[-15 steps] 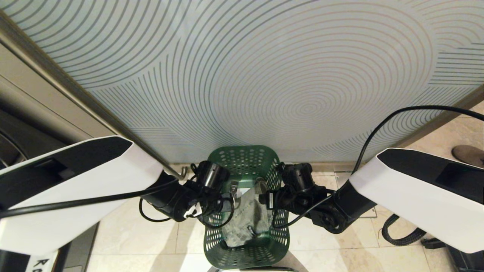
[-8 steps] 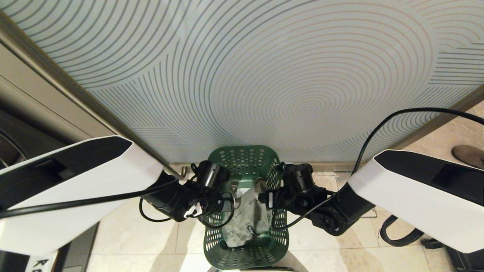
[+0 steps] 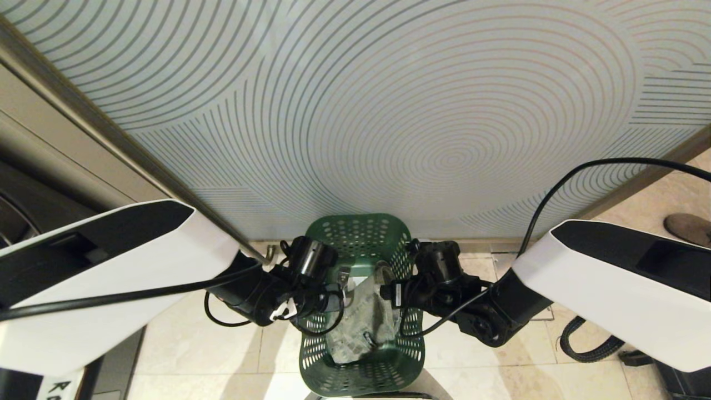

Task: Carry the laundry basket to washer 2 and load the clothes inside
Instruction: Pick up the clothes basket and put it beside the washing machine

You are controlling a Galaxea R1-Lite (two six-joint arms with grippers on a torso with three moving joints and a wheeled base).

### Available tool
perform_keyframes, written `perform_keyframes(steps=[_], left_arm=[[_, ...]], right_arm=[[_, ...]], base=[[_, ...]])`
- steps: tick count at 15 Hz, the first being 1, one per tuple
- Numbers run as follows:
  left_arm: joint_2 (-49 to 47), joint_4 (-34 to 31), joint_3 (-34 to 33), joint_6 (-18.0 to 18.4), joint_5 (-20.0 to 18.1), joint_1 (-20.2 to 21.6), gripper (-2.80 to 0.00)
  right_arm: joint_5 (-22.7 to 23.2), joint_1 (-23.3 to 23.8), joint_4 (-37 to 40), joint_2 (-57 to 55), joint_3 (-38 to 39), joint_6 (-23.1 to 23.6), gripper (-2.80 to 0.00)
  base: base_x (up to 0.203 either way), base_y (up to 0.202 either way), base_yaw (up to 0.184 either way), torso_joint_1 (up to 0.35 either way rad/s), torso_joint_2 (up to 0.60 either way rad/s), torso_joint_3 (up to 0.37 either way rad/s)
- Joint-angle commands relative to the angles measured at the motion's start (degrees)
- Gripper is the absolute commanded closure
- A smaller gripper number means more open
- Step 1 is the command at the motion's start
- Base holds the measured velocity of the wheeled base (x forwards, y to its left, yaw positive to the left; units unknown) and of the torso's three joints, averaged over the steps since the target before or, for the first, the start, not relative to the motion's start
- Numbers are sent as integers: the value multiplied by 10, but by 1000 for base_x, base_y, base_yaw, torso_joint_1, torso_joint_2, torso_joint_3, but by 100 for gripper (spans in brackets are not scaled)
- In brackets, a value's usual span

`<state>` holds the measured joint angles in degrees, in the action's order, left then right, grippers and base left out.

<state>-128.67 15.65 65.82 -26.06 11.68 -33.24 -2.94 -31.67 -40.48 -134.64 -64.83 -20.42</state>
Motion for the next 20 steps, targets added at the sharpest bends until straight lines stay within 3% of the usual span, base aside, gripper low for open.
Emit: perform_keyframes(steps=[1,3,4,5,6,14,16,20], left_arm=[[0,1,0,-1,1,0,-280],[0,2,0,-2,1,0,-280],[0,2,0,-2,1,0,0],[0,2,1,-2,1,0,0],[0,2,1,-1,1,-1,0],[10,-2,1,-7,-12,0,0],[19,-6,1,-29,-34,0,0],[41,-29,1,-45,-43,0,0]], right_arm=[[-1,-1,-2,4,-1,-1,-280],[-3,-1,0,5,-3,-1,-280],[-12,-1,0,3,-5,0,-280],[-17,-1,0,1,-6,0,-221],[-17,-1,0,1,-6,1,0],[-17,-1,-3,6,2,-5,0],[-17,-1,-3,20,12,-9,0],[-16,-2,0,58,35,-15,0]], base=[[0,0,0,0,0,0],[0,0,0,0,0,0],[0,0,0,0,0,0],[0,0,0,0,0,0],[0,0,0,0,0,0],[0,0,0,0,0,0],[0,0,0,0,0,0],[0,0,0,0,0,0]])
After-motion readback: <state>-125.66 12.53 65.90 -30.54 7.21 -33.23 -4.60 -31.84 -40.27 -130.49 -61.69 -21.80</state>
